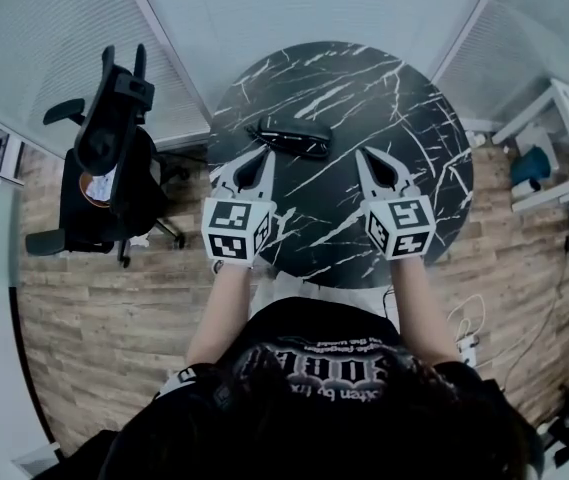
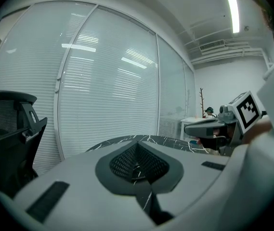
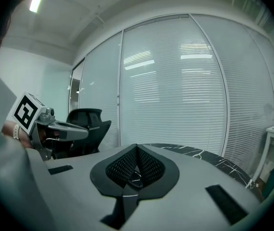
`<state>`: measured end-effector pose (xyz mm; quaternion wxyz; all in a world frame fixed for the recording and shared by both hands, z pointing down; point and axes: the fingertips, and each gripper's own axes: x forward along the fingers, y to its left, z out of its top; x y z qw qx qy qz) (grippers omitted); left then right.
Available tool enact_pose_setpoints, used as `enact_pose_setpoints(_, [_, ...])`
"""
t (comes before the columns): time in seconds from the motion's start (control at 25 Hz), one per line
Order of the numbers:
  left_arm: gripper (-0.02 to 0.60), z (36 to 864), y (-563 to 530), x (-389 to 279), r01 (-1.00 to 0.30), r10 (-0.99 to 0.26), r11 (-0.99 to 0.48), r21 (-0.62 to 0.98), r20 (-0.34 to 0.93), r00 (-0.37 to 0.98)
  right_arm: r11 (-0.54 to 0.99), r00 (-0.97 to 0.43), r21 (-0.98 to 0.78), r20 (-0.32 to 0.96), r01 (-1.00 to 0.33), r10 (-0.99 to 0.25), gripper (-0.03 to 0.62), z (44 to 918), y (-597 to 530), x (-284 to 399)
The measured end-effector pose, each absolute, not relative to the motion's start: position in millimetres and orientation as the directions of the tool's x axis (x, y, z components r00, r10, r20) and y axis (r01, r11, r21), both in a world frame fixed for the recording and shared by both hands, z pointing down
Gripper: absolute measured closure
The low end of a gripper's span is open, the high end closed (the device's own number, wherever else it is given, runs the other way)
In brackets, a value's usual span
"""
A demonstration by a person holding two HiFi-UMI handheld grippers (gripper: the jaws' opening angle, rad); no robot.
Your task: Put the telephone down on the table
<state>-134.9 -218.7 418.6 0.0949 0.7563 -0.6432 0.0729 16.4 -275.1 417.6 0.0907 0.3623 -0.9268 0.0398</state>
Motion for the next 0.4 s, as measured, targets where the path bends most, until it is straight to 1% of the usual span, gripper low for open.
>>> enact_pose_setpoints(0.4, [0.58, 416.7, -220.9, -142.9, -0.988, -0.961, -0.146, 0.05, 0.229, 0.153, 0.721, -0.709, -0.015, 0.197, -0.693, -0.677, 0.565, 417.4, -280.3, 15.1])
